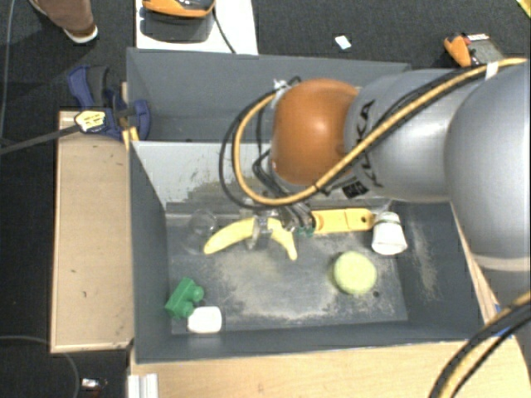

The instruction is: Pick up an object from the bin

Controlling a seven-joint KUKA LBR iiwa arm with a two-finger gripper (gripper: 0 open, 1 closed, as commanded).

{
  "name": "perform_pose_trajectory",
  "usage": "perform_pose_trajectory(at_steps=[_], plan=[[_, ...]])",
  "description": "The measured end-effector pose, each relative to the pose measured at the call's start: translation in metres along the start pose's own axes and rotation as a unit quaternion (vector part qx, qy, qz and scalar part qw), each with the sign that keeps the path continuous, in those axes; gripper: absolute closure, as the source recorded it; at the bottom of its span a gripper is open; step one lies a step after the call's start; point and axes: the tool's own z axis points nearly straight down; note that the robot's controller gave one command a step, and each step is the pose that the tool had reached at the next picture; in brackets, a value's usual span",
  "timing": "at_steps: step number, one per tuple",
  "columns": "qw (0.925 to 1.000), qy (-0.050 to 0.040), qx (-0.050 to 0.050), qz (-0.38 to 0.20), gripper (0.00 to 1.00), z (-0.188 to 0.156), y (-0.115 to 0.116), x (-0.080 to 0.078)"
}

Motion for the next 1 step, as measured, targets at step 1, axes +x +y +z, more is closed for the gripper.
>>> perform_pose_trajectory(at_steps=[1], plan=[[1.0000,-0.0010,0.000,0.001,1.00,-0.0287,0.0002,-0.0010]])
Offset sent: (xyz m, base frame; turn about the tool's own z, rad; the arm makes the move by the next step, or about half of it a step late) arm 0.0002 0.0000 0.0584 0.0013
